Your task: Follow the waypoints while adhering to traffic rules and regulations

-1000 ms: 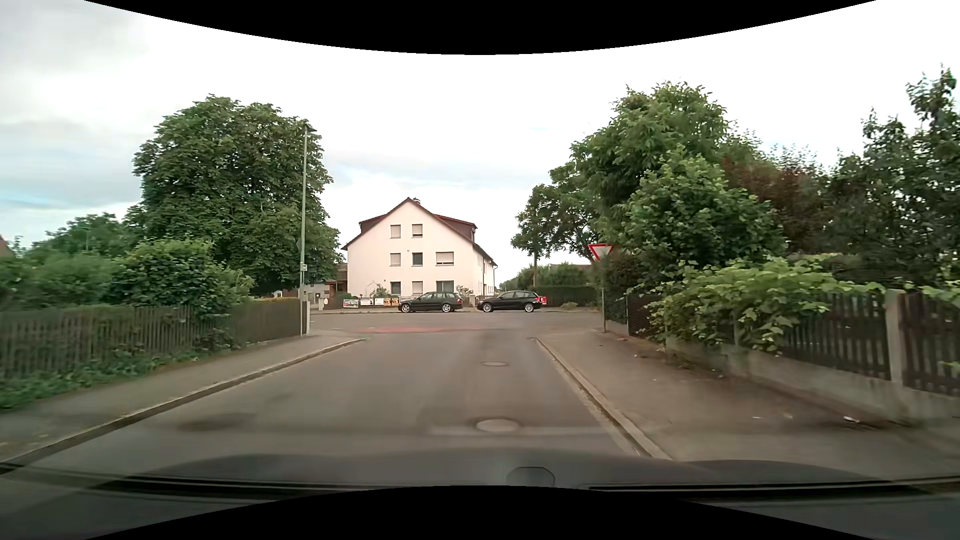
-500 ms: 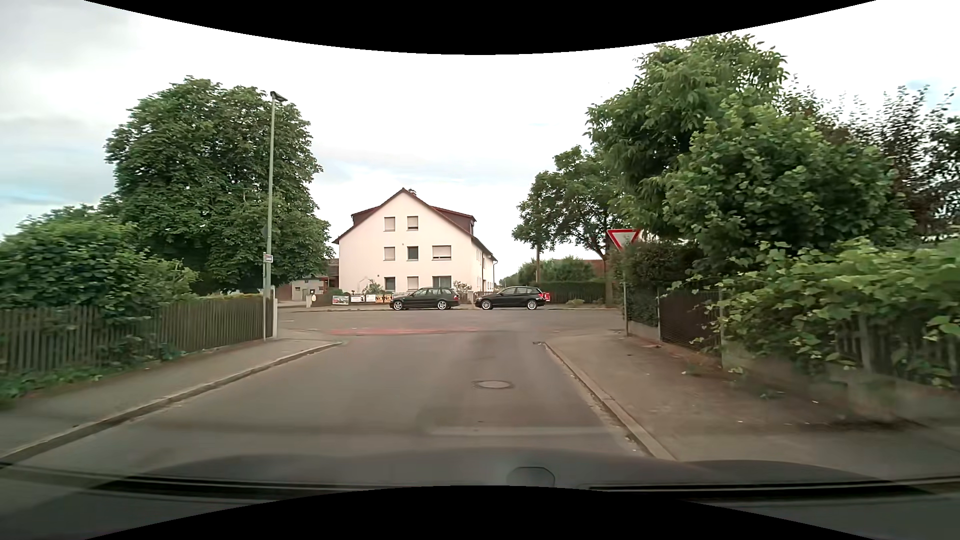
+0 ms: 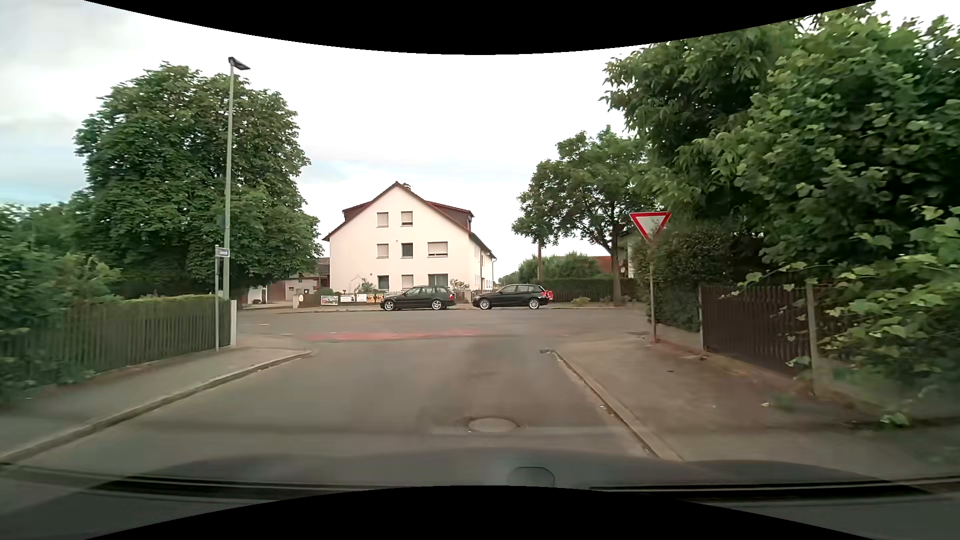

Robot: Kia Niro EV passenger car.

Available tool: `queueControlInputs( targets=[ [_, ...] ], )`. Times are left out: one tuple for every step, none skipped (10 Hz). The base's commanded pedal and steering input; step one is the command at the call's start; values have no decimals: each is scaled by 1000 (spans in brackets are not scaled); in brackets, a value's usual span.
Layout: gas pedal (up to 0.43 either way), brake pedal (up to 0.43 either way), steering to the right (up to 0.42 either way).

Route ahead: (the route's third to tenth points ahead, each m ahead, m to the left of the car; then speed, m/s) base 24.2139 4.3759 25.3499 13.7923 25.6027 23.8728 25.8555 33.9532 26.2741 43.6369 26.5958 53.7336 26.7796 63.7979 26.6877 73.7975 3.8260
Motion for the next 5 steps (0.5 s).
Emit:
queueControlInputs(
  targets=[
    [0,165,3],
    [0,165,3],
    [0,159,3],
    [0,165,3],
    [0,165,3]
  ],
)
